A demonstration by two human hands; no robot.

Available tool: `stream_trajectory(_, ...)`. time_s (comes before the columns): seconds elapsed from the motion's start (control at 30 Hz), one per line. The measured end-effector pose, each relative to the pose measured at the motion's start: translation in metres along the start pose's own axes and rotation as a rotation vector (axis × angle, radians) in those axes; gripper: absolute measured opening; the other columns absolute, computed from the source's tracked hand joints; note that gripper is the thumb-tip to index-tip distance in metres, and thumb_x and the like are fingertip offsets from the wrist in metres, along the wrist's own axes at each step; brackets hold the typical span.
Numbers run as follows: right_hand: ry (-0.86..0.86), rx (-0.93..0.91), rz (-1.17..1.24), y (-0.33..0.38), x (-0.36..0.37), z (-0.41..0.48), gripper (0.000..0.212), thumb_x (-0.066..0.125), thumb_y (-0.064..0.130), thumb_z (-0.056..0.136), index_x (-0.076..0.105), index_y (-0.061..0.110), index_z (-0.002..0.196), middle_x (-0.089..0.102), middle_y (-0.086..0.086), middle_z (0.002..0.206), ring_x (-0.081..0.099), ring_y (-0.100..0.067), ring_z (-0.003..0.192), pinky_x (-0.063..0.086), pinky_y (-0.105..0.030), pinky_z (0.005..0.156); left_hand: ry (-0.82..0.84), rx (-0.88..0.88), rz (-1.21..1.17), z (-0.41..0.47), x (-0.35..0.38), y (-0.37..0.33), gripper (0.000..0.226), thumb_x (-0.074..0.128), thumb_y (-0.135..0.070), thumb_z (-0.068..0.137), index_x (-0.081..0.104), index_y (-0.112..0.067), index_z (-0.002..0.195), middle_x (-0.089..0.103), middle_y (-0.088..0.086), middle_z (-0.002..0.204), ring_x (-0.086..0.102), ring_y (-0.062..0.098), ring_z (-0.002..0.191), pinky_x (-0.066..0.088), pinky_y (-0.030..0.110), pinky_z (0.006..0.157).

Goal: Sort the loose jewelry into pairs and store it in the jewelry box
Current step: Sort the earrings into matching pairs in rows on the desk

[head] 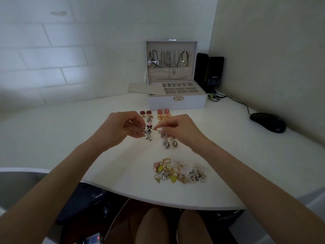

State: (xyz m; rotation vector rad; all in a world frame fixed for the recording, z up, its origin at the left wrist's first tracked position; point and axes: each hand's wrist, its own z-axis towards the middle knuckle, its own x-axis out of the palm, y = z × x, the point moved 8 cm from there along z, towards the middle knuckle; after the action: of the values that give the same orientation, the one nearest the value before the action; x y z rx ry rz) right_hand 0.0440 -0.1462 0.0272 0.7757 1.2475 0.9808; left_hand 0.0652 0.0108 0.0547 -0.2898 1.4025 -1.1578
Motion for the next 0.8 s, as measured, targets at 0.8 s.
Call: stream_trajectory(0.8, 0.191, 0.104, -0.083, -0.012, 0.042, 0.009, 0.006, 0.074, -0.001, 0.075, 0.071, 0.000, 0.079, 0.069, -0.013, 0.069, 0.067, -0.018, 0.059, 0.058, -0.024, 0.062, 0.255, 0.009, 0.330, 0.004, 0.026, 0.048, 0.013, 0.069, -0.018, 0.081, 0.060, -0.020, 0.073, 0.065, 0.000, 0.077, 0.056, 0.009, 0.071, 0.041, 0.014, 0.066)
